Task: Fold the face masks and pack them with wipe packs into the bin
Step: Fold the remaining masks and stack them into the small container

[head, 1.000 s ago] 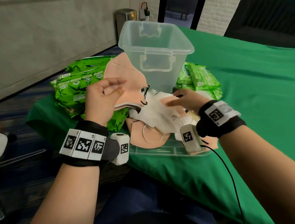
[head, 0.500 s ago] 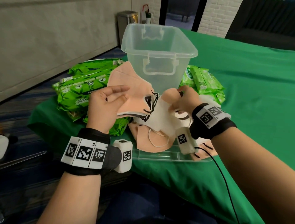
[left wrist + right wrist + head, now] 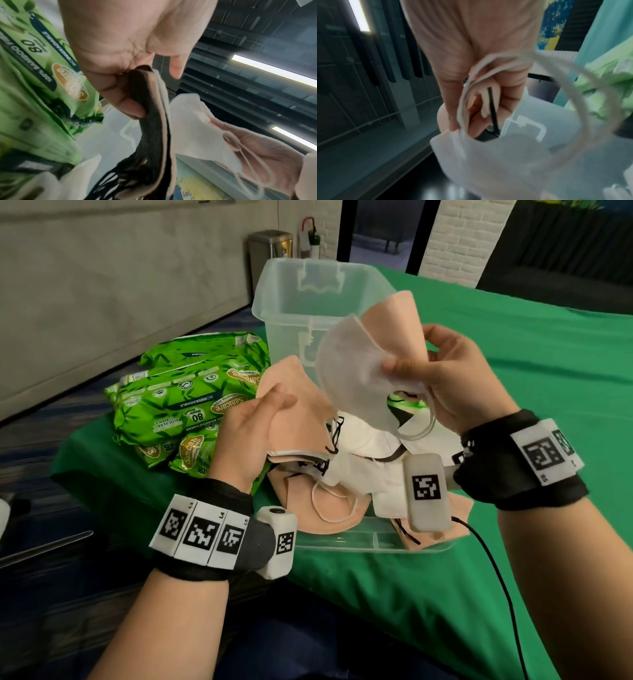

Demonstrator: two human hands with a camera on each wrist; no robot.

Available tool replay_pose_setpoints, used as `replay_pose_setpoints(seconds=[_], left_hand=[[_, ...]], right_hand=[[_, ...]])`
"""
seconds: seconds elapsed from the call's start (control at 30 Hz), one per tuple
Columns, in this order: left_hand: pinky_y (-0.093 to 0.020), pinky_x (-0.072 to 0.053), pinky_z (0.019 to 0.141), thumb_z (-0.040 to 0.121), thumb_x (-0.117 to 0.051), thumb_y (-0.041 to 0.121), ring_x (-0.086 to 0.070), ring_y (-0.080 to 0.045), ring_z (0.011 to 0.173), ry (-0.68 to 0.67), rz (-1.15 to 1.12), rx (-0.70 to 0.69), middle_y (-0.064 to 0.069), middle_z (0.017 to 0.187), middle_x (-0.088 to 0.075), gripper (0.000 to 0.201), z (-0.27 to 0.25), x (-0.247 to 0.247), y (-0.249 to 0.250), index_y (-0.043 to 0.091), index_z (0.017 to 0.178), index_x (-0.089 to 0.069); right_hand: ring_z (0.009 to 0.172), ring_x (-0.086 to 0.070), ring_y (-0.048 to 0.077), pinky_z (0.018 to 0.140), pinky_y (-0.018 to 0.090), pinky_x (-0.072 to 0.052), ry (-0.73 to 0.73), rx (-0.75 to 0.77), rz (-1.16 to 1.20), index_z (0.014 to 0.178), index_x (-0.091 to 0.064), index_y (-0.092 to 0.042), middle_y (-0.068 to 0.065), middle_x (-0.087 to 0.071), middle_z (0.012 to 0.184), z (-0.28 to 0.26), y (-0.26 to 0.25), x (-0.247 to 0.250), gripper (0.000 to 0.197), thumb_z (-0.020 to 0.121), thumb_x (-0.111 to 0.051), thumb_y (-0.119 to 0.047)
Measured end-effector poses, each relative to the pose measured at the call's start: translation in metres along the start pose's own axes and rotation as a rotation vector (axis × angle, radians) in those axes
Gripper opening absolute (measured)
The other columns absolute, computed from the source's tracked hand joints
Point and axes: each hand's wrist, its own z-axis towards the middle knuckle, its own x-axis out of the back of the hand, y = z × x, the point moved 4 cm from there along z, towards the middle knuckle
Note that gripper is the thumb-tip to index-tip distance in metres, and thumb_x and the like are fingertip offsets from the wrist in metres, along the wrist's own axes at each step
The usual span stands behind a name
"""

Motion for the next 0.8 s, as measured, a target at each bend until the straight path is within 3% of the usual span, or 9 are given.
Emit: replay_pose_setpoints(seconds=[0.07, 0.13, 0.27, 0.37, 0.43, 0.5, 0.57, 0.7, 0.8], left_hand=[[-0.035, -0.049, 0.09, 0.075, -0.047, 0.065, -0.066, -0.021, 0.098, -0.019, -0.037, 0.04, -0.005, 0.097, -0.073, 0.053, 0.002, -0.002, -0.001, 0.021, 0.084, -0.075], [-0.038, -0.051, 0.084, 0.063, -0.041, 0.076, -0.068, -0.025, 0.094, -0.035, -0.089, 0.079, -0.009, 0.094, -0.074, 0.072, 0.001, -0.003, 0.001, 0.017, 0.087, -0.075], [-0.042, -0.053, 0.082, 0.075, -0.033, 0.078, -0.069, -0.026, 0.091, -0.059, -0.134, 0.114, -0.013, 0.093, -0.073, 0.083, -0.002, -0.005, 0.004, 0.008, 0.096, -0.071], [-0.028, -0.052, 0.062, 0.081, -0.039, 0.071, -0.069, -0.019, 0.078, -0.142, -0.206, 0.08, -0.008, 0.083, -0.074, 0.07, -0.01, -0.014, 0.012, 0.01, 0.094, -0.071], [-0.022, -0.052, 0.059, 0.083, -0.06, 0.041, -0.068, -0.013, 0.072, -0.158, -0.205, 0.019, -0.002, 0.076, -0.073, 0.034, -0.013, -0.02, 0.015, 0.009, 0.088, -0.069], [-0.028, -0.056, 0.069, 0.082, -0.064, 0.012, -0.068, -0.015, 0.076, -0.152, -0.16, -0.027, 0.0, 0.08, -0.073, 0.008, -0.014, -0.023, 0.015, 0.01, 0.089, -0.068], [-0.036, -0.056, 0.079, 0.084, -0.062, 0.002, -0.067, -0.019, 0.084, -0.18, -0.124, -0.055, 0.001, 0.086, -0.072, 0.015, -0.016, -0.026, 0.012, 0.013, 0.092, -0.068], [-0.029, -0.054, 0.085, 0.074, -0.065, 0.008, -0.064, -0.009, 0.09, -0.194, -0.142, -0.119, 0.006, 0.097, -0.07, 0.03, -0.014, -0.027, 0.012, 0.022, 0.1, -0.062], [-0.031, -0.052, 0.089, 0.072, -0.063, 0.006, -0.061, -0.009, 0.098, -0.183, -0.17, -0.185, 0.0, 0.116, -0.062, 0.048, -0.01, -0.025, 0.013, 0.03, 0.112, -0.053]], right_hand=[[0.061, -0.06, 0.017, 0.049, 0.021, -0.051, -0.098, -0.017, 0.035, 0.103, -0.053, -0.007, 0.01, -0.063, 0.085, -0.005, -0.003, -0.008, 0.053, 0.057, -0.077, -0.003], [0.055, -0.06, 0.013, 0.045, 0.018, -0.049, -0.143, -0.025, 0.095, 0.101, -0.052, -0.007, 0.005, -0.064, 0.078, -0.01, -0.005, -0.013, 0.048, 0.058, -0.071, -0.003], [0.065, -0.06, 0.018, 0.047, 0.02, -0.049, -0.167, -0.032, 0.178, 0.111, -0.05, -0.005, 0.005, -0.064, 0.084, -0.018, -0.008, -0.012, 0.058, 0.056, -0.071, -0.004], [0.071, -0.057, 0.025, 0.049, 0.027, -0.047, -0.113, -0.058, 0.008, 0.112, -0.049, -0.011, 0.004, -0.064, 0.083, -0.019, 0.004, -0.015, 0.07, 0.049, -0.078, -0.004], [0.074, -0.059, 0.027, 0.05, 0.031, -0.048, -0.068, -0.025, -0.041, 0.112, -0.049, -0.018, 0.008, -0.064, 0.088, -0.019, 0.012, -0.019, 0.075, 0.048, -0.081, 0.005], [0.081, -0.063, 0.023, 0.056, 0.03, -0.054, -0.023, 0.047, -0.019, 0.112, -0.05, -0.023, 0.006, -0.062, 0.1, -0.019, 0.016, -0.019, 0.071, 0.057, -0.076, 0.013], [0.079, -0.063, 0.017, 0.058, 0.026, -0.055, 0.011, 0.082, 0.009, 0.105, -0.055, -0.025, 0.0, -0.062, 0.102, -0.02, 0.017, -0.017, 0.057, 0.067, -0.07, 0.015], [0.049, -0.054, 0.009, 0.04, 0.019, -0.043, 0.113, 0.104, -0.036, 0.078, -0.065, -0.014, -0.004, -0.064, 0.061, -0.02, 0.016, -0.004, 0.019, 0.08, -0.063, 0.005], [0.057, -0.057, 0.001, 0.055, 0.015, -0.045, 0.24, 0.174, -0.063, 0.075, -0.067, -0.014, -0.012, -0.067, 0.06, -0.018, 0.011, 0.01, 0.02, 0.082, -0.061, 0.004]])
